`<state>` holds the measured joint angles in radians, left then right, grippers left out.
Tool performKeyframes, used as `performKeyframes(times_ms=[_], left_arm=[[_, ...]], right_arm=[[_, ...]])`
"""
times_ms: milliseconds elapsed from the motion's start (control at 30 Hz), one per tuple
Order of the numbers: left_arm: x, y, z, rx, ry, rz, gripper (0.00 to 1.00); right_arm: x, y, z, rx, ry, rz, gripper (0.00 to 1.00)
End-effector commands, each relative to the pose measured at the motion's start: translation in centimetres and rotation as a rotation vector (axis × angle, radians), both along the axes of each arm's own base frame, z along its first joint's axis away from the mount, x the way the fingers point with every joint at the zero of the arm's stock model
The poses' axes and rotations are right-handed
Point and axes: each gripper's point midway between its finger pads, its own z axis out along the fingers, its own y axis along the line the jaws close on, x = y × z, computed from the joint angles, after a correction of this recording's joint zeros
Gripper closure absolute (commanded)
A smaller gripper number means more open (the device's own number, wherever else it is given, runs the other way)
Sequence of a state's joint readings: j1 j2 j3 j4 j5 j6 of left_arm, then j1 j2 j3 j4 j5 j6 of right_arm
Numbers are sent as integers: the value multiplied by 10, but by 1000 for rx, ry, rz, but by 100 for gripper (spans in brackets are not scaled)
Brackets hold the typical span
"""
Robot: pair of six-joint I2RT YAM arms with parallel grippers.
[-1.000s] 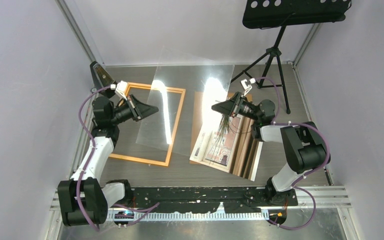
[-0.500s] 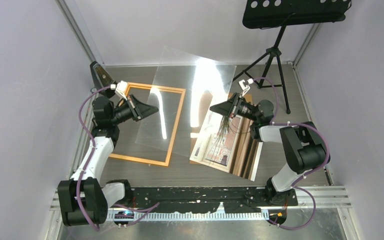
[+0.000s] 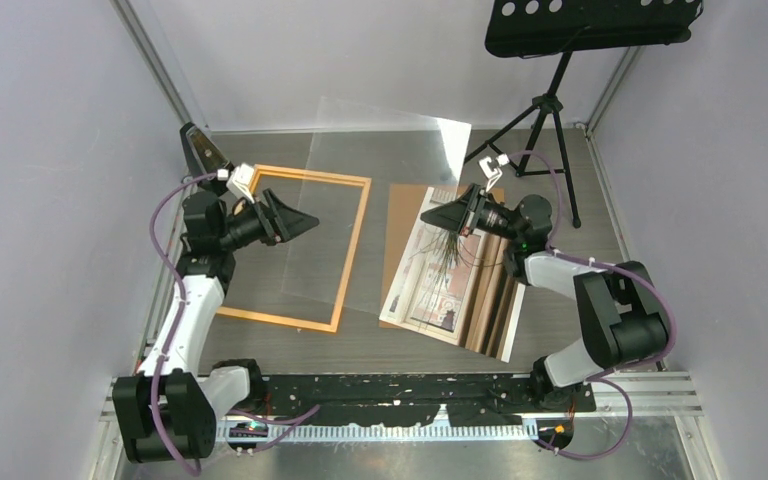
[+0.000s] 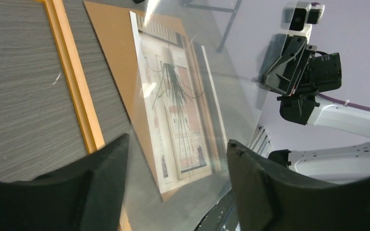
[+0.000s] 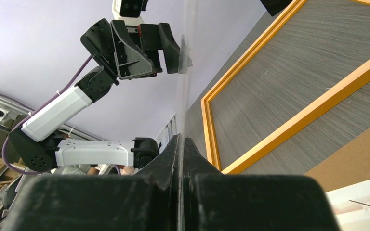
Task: Put the photo into the frame
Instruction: Move the photo frame to the center of the board.
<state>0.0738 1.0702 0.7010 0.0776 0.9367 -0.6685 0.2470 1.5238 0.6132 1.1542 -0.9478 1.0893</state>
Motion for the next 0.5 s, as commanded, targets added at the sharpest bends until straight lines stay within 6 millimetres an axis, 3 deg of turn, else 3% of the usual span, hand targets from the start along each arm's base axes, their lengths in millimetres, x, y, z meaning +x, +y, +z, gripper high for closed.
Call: performKeyframes(times_ms=[0,200,467], left_arm=[[1,13,17,111,-77,51,24],[1,36,16,210,-59,142,11],[-1,84,7,389,-28,295,8]], right_arm=[[-3,0,26,2,-100,-19,94],[-3,3,29,3,-80,-29,94],[5,17,34,10,-42,-42,94]])
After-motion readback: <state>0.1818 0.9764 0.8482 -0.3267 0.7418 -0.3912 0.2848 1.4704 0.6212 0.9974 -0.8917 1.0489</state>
